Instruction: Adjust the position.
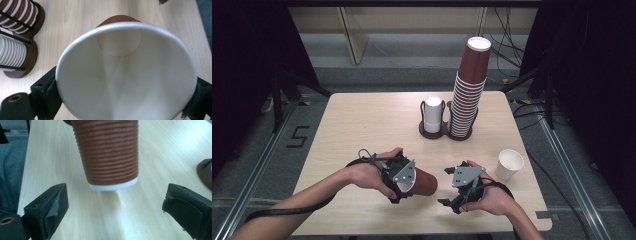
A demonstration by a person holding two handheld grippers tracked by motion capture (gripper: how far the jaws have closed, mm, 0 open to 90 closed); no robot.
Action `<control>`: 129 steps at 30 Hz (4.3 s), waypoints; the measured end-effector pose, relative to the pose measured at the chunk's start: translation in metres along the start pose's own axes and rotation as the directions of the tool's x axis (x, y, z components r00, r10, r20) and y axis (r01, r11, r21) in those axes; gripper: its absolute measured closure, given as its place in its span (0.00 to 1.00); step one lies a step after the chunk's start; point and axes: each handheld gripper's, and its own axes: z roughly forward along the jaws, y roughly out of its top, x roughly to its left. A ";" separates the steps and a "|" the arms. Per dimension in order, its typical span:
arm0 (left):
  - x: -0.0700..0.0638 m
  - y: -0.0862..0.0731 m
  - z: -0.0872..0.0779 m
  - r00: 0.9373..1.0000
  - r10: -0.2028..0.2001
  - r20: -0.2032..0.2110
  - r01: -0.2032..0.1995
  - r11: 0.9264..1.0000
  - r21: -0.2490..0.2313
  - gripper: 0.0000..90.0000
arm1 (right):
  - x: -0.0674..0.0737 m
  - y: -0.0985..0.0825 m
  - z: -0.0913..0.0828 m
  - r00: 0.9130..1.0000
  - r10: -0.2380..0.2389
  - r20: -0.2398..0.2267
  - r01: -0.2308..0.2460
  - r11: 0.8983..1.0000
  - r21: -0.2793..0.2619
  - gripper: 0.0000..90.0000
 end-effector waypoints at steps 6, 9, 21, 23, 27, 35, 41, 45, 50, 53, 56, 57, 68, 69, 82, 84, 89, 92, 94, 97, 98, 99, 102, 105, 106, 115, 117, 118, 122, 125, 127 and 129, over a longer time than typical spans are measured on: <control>0.002 0.006 0.000 1.000 0.014 -0.002 -0.014 0.998 0.060 0.11 | 0.002 0.018 0.009 0.998 -0.064 0.014 0.064 0.998 -0.003 0.08; 0.003 0.007 0.000 1.000 0.020 -0.002 -0.020 0.997 0.080 0.11 | 0.004 0.026 0.015 0.998 -0.061 0.010 0.061 0.998 -0.004 0.08; 0.003 0.014 0.003 0.999 0.035 -0.014 -0.034 0.998 0.055 0.11 | 0.006 0.039 0.038 0.996 -0.085 0.014 0.085 0.996 -0.014 0.18; 0.003 0.015 0.002 1.000 0.031 -0.004 -0.031 0.998 0.050 0.11 | 0.006 0.039 0.040 0.995 -0.101 0.013 0.101 0.995 -0.013 0.21; 0.003 0.016 0.002 1.000 0.029 -0.007 -0.029 0.999 0.042 0.12 | 0.009 0.038 0.040 0.997 -0.076 0.021 0.076 0.997 -0.008 0.23; 0.004 0.016 -0.001 1.000 -0.003 0.014 0.003 0.999 -0.043 0.06 | 0.009 0.034 0.033 0.994 -0.102 0.035 0.104 0.993 -0.050 0.24; 0.002 0.006 -0.003 0.998 -0.054 0.013 0.055 0.994 -0.096 0.00 | 0.007 0.023 0.025 0.996 -0.082 0.044 0.085 0.994 -0.067 0.24; 0.000 -0.003 -0.005 0.996 -0.086 0.002 0.086 0.989 -0.121 0.00 | 0.005 0.015 0.021 0.996 -0.070 0.063 0.077 0.992 -0.104 0.24; 0.002 -0.013 -0.009 0.986 -0.167 -0.025 0.160 0.970 -0.182 0.00 | 0.004 0.006 0.016 0.995 -0.017 0.093 0.032 0.987 -0.156 0.23; 0.002 -0.018 -0.011 0.976 -0.214 -0.040 0.199 0.952 -0.234 0.00 | 0.003 0.004 0.012 0.993 -0.001 0.115 0.023 0.983 -0.183 0.23; 0.002 -0.021 -0.012 0.965 -0.256 -0.052 0.232 0.933 -0.276 0.00 | 0.001 0.001 0.009 0.991 0.028 0.129 0.001 0.975 -0.221 0.23; 0.002 -0.022 -0.012 0.962 -0.268 -0.058 0.242 0.927 -0.286 0.00 | -0.001 -0.001 0.008 0.989 0.030 0.144 0.004 0.973 -0.232 0.23; -0.007 -0.042 -0.012 0.895 -0.433 -0.104 0.344 0.821 -0.457 0.00 | -0.007 -0.032 -0.015 0.941 0.229 0.251 -0.132 0.927 -0.351 0.23; -0.010 -0.044 -0.011 0.887 -0.449 -0.107 0.355 0.812 -0.462 0.00 | -0.006 -0.036 -0.018 0.934 0.254 0.252 -0.159 0.925 -0.344 0.23; -0.027 -0.071 -0.003 0.786 -0.598 -0.157 0.440 0.720 -0.537 0.01 | -0.006 -0.061 -0.039 0.878 0.350 0.327 -0.215 0.898 -0.383 0.23; -0.030 -0.075 0.000 0.777 -0.610 -0.153 0.448 0.708 -0.546 0.01 | -0.003 -0.064 -0.043 0.866 0.382 0.321 -0.250 0.889 -0.383 0.23; -0.034 -0.082 0.004 0.733 -0.659 -0.172 0.474 0.675 -0.566 0.01 | -0.001 -0.074 -0.049 0.854 0.387 0.347 -0.239 0.885 -0.400 0.23; -0.033 -0.083 0.004 0.704 -0.686 -0.181 0.484 0.651 -0.585 0.01 | -0.003 -0.079 -0.054 0.842 0.382 0.382 -0.220 0.888 -0.403 0.23; -0.033 -0.082 0.005 0.698 -0.691 -0.189 0.482 0.648 -0.590 0.01 | -0.003 -0.081 -0.057 0.833 0.396 0.387 -0.226 0.881 -0.415 0.23; -0.034 -0.080 0.007 0.698 -0.690 -0.190 0.482 0.649 -0.589 0.01 | -0.002 -0.083 -0.058 0.814 0.457 0.357 -0.283 0.850 -0.444 0.23; -0.034 -0.079 0.008 0.698 -0.691 -0.186 0.480 0.645 -0.595 0.01 | -0.002 -0.084 -0.057 0.810 0.469 0.353 -0.290 0.843 -0.454 0.23; -0.034 -0.079 0.008 0.700 -0.689 -0.185 0.479 0.647 -0.593 0.01 | -0.001 -0.084 -0.059 0.801 0.472 0.367 -0.297 0.847 -0.441 0.23; -0.037 -0.080 0.009 0.700 -0.690 -0.184 0.481 0.646 -0.593 0.01 | -0.004 -0.083 -0.059 0.804 0.451 0.387 -0.265 0.855 -0.446 0.23; -0.038 -0.082 0.008 0.705 -0.686 -0.180 0.476 0.646 -0.597 0.01 | -0.003 -0.080 -0.060 0.798 0.449 0.401 -0.251 0.854 -0.457 0.23; -0.039 -0.082 0.007 0.700 -0.690 -0.185 0.481 0.647 -0.592 0.01 | -0.002 -0.079 -0.059 0.798 0.460 0.390 -0.263 0.847 -0.462 0.23; -0.029 -0.085 0.006 0.669 -0.717 -0.198 0.482 0.621 -0.618 0.01 | -0.005 -0.088 -0.059 0.784 0.475 0.400 -0.276 0.843 -0.461 0.23; -0.030 -0.085 0.006 0.664 -0.718 -0.208 0.488 0.627 -0.608 0.01 | -0.005 -0.090 -0.055 0.776 0.488 0.400 -0.291 0.839 -0.460 0.23; -0.030 -0.085 0.007 0.667 -0.713 -0.214 0.485 0.634 -0.602 0.01 | -0.005 -0.090 -0.053 0.769 0.495 0.405 -0.302 0.839 -0.452 0.23; -0.033 -0.086 0.009 0.679 -0.697 -0.229 0.469 0.653 -0.595 0.01 | -0.013 -0.091 -0.047 0.756 0.485 0.439 -0.293 0.851 -0.435 0.23; -0.034 -0.084 0.007 0.679 -0.699 -0.224 0.468 0.647 -0.602 0.00 | -0.014 -0.089 -0.047 0.759 0.501 0.416 -0.318 0.843 -0.435 0.23; -0.031 -0.084 0.006 0.680 -0.697 -0.228 0.463 0.648 -0.604 0.00 | -0.012 -0.088 -0.046 0.750 0.513 0.417 -0.320 0.834 -0.449 0.23; -0.030 -0.084 0.007 0.674 -0.702 -0.230 0.465 0.645 -0.607 0.00 | -0.013 -0.089 -0.047 0.765 0.498 0.409 -0.304 0.839 -0.452 0.23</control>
